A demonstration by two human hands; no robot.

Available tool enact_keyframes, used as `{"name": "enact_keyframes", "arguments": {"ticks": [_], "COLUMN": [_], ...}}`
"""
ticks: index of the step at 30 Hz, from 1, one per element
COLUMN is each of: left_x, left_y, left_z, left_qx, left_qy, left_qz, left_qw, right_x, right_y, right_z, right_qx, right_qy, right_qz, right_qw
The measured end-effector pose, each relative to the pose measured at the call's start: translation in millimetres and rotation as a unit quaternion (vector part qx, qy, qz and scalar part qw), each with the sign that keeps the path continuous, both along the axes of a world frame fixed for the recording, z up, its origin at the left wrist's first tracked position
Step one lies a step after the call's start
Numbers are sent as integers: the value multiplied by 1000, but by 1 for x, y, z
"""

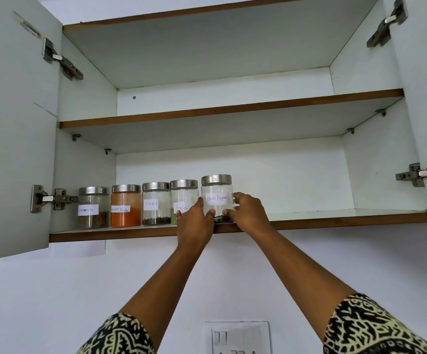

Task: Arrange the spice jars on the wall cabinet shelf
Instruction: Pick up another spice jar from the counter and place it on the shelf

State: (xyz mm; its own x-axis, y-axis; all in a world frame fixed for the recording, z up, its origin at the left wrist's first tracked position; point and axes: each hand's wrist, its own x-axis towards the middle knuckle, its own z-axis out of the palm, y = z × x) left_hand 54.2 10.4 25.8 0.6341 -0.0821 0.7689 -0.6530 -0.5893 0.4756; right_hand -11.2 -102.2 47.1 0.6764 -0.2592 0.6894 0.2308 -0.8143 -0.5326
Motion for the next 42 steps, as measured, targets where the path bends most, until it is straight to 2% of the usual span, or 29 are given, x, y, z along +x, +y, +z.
{"name": "enact_keyframes", "arguments": {"ticks": [3, 5, 8, 17, 27, 33, 35, 37, 42], "left_x": [-20, -28, -29, -16, -11, -40, -64, -88, -133], "left_y": [5, 7, 6, 7, 8, 27, 42, 58, 100], "left_z": [-12, -26, -36, -15, -12, -35, -61, -97, -211], "left_qx": [66, 125, 193, 248, 249, 181, 145, 120, 64], "left_qy": [-89, -115, -86, -25, -18, -71, -86, -71, 62], "left_qz": [35, 43, 49, 55, 62, 10, -29, -59, -106], "left_qw": [993, 985, 976, 967, 966, 981, 985, 988, 990], "right_x": [-7, -7, -3, 9, 17, -21, -45, -72, -124], "right_y": [2, 4, 5, 10, 8, 23, 33, 43, 71], "right_z": [-10, -21, -27, -17, -14, -43, -71, -108, -222], "right_qx": [-94, -154, -195, -197, -216, -174, -149, -124, -58], "right_qy": [-26, -26, 16, 65, 68, -42, -84, -87, 41], "right_qz": [-48, -51, -44, -41, -62, -43, -22, 1, 72], "right_qw": [994, 986, 980, 977, 972, 983, 985, 988, 995]}}
